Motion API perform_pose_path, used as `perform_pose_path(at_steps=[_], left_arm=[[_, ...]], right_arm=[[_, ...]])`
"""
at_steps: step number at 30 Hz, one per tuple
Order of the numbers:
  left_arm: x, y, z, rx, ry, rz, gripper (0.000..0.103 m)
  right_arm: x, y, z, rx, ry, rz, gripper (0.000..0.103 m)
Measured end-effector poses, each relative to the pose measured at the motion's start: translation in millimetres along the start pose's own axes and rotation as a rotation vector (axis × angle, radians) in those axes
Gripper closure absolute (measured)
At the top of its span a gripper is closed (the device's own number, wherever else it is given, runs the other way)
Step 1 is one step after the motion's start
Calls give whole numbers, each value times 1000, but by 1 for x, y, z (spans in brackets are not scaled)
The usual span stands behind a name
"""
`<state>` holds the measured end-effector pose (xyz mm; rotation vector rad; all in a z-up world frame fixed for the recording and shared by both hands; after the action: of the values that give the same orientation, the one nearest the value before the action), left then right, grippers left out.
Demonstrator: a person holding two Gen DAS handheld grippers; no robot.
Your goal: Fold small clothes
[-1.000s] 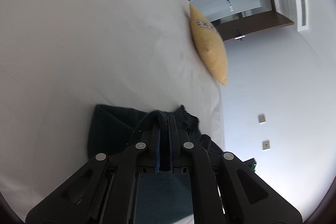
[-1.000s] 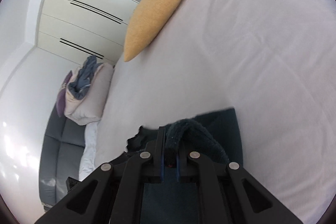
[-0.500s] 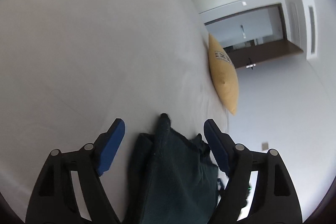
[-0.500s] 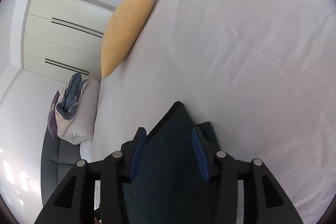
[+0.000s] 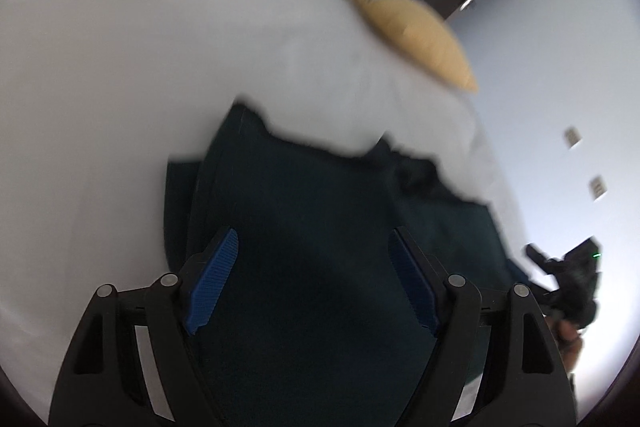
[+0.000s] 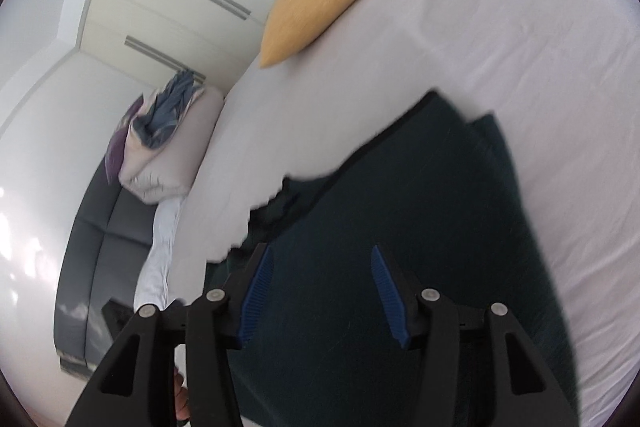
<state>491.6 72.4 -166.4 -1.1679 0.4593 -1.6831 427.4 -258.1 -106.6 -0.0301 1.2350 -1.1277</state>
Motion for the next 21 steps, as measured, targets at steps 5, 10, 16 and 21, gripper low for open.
perform_pose_path(at_steps=[5, 10, 16, 21], left_arm=[[-8, 18, -24, 3, 89, 89, 35], [-4, 22, -39, 8, 168, 193, 36], [-3, 24, -41, 26, 155, 172, 36], [-9, 2, -43, 50, 146, 138, 36]], right_arm=[[26, -7, -25, 6, 59, 30, 47], [37, -36, -34, 91, 155, 140, 48], [49, -44, -36, 81, 146, 121, 48], [69, -50, -38, 105, 196, 180, 64]])
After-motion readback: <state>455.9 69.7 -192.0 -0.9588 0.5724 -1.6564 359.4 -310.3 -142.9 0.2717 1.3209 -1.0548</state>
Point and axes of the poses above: each gripper's, at about its wrist camera, not at the fingertips, and y roughly the way its jaws point, x to its right, z to its top, the point moved 6 cm from there along y, roughly the way its jaws point, and after that the axes turned 2 degrees about z, right-handed, at the moved point
